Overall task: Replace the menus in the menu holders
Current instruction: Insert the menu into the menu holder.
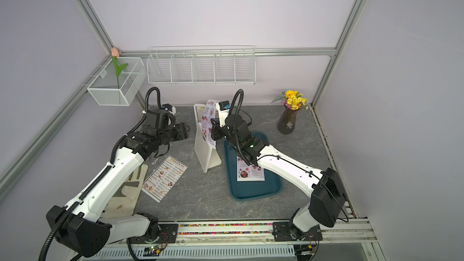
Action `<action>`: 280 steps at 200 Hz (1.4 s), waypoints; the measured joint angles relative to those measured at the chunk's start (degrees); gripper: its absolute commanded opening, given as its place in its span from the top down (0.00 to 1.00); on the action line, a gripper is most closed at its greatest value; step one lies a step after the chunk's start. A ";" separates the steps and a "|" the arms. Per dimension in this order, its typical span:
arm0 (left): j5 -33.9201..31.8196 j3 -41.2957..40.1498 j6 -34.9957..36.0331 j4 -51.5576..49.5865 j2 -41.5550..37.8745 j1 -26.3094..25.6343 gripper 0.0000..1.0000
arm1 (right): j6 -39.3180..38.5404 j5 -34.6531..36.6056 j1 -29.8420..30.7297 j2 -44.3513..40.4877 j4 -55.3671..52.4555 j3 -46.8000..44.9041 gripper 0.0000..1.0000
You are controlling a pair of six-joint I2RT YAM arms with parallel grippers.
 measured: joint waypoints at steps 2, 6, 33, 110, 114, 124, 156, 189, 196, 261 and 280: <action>0.09 0.09 0.00 -0.02 0.00 0.00 0.36 | -0.04 -0.02 0.00 0.11 0.11 -0.02 0.94; 0.20 0.17 0.00 0.00 0.00 0.00 0.36 | -0.17 -0.07 0.00 0.37 0.44 -0.09 0.94; 0.68 0.46 0.02 -0.02 0.02 -0.04 0.36 | -0.92 -0.13 -0.02 0.98 2.73 -1.46 0.94; 0.83 0.46 0.07 0.09 0.17 -0.04 0.36 | -5.18 0.31 0.00 3.19 14.32 -6.40 0.94; 0.83 0.46 0.09 0.09 0.17 -0.04 0.36 | -5.38 0.33 0.00 3.50 14.62 -6.47 0.94; 0.81 0.46 0.24 0.09 0.17 -0.04 0.36 | -5.84 0.37 0.00 4.33 15.67 -6.56 0.94; 0.76 0.46 0.59 0.09 0.17 -0.04 0.36 | -7.41 0.83 0.00 5.07 18.34 -6.86 0.94; 0.68 0.46 0.85 0.09 0.17 -0.04 0.36 | -9.01 1.73 0.00 5.07 21.53 -7.37 0.94; 0.68 0.46 0.87 0.09 0.17 -0.04 0.36 | -9.38 1.88 0.00 5.07 22.10 -7.65 0.94; 0.70 0.72 0.90 0.17 0.55 -0.04 0.36 | -11.06 2.10 0.00 5.07 27.52 -11.32 0.94; 0.68 1.11 0.92 0.31 0.76 -0.04 0.36 | -11.63 2.47 0.07 5.18 29.03 -12.28 0.94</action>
